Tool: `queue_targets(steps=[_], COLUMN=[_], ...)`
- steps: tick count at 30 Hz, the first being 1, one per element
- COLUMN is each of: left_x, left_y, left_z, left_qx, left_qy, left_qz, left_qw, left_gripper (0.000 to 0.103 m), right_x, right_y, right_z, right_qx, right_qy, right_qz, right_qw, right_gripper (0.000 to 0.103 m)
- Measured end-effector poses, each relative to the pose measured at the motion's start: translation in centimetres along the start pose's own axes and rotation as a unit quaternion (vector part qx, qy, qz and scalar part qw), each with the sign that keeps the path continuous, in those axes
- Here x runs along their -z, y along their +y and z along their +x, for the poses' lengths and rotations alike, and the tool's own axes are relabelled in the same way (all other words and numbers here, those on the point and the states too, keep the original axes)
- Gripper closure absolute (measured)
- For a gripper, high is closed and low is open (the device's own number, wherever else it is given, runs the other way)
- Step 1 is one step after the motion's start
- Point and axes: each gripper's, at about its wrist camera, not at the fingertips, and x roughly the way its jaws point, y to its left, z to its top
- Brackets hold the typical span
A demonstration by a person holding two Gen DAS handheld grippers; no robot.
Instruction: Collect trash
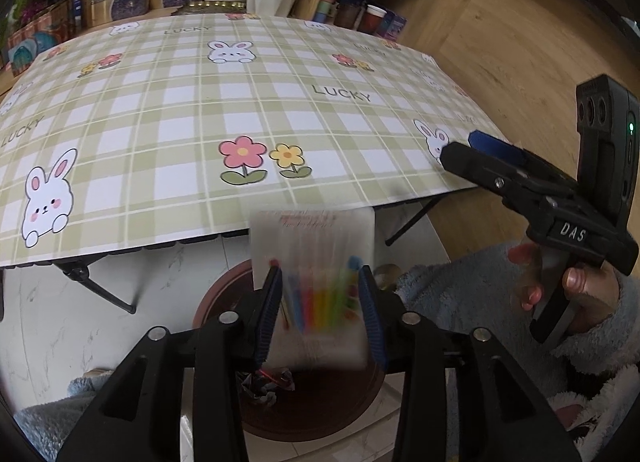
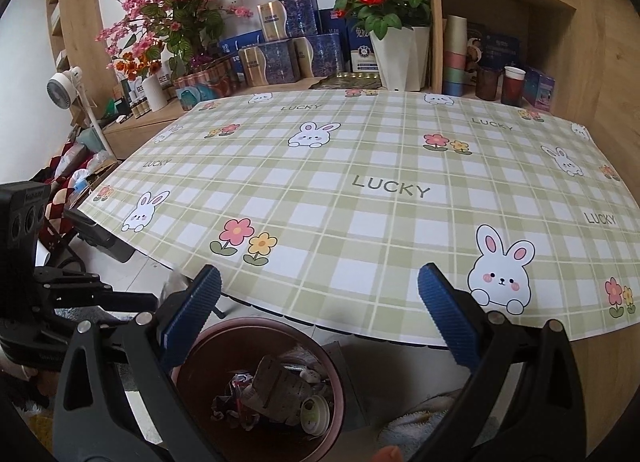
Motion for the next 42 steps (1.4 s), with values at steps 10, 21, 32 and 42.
queue_targets(steps=[10,21,32,42], left_x=[-0.5,-3.2,-5.1,-5.7], left_y=[0.5,1.3,0.2,-1.0], left_z=[-2.1,-8.3,-14.8,-17.6], left_qx=[-0.047,-0.126,-0.200,-0.211], left_qy=[-0.040,-0.135,-0.216,-0.247], left_qz=[0.006,0.015,0.023,0.012], left_qw=[0.9981,0.9826,0.9553,0.9456], left_gripper=[0.026,0.009,0.006,0.006], right_x=[-0.1,-1.9,-4.8,-6.6], right_y=[0.0,0.8,2.0,2.2], right_z=[0.0,-1.7,-5.5,-8.7], right_qx=[0.004,0.016,0.038,0.044], right_qy=[0.005,-0.010,-0.039,-0.065], right_qz=[0.001,-0.015,-0.032,-0.026], right_qw=[1.000,1.000,0.998,0.997], right_gripper=[0.006,0.006,0.006,0.006])
